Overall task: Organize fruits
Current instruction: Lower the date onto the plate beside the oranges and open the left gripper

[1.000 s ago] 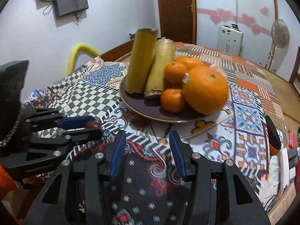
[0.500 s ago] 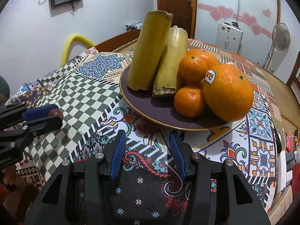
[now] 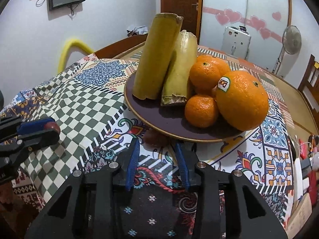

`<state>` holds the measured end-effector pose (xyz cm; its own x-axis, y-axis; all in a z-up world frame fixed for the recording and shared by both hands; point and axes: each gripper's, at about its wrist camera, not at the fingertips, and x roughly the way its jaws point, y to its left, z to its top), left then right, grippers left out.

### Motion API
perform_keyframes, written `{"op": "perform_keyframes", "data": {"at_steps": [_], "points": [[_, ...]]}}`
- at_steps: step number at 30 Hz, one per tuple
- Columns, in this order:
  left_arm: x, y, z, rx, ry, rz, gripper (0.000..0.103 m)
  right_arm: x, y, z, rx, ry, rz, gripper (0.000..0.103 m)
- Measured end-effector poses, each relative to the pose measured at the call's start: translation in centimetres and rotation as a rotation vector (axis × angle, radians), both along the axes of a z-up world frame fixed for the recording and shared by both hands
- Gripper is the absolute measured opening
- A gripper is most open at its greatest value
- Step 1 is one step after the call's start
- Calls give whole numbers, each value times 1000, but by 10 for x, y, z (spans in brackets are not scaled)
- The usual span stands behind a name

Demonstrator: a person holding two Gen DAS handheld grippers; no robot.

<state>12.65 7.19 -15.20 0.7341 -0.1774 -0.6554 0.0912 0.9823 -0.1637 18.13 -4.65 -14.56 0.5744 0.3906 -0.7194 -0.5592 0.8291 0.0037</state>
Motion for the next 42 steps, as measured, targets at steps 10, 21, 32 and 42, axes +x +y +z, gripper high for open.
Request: {"op": "perform_keyframes", "data": {"at_steps": [10,21,32,42], "points": [[-3,3,-2,-20,1,-5,25,-2,1,1,-6,-16,-45,24],[-2,4,4,-27,-1,-8,25,-24,-11,2,81,12,16,23],[32,-30,31,-21,-46,-83,25,-20,-51,32,172,-65,-50,24],[84,-55,26,-33,8,-145,25,6,-49,23,155,-69,-67,25]]}}
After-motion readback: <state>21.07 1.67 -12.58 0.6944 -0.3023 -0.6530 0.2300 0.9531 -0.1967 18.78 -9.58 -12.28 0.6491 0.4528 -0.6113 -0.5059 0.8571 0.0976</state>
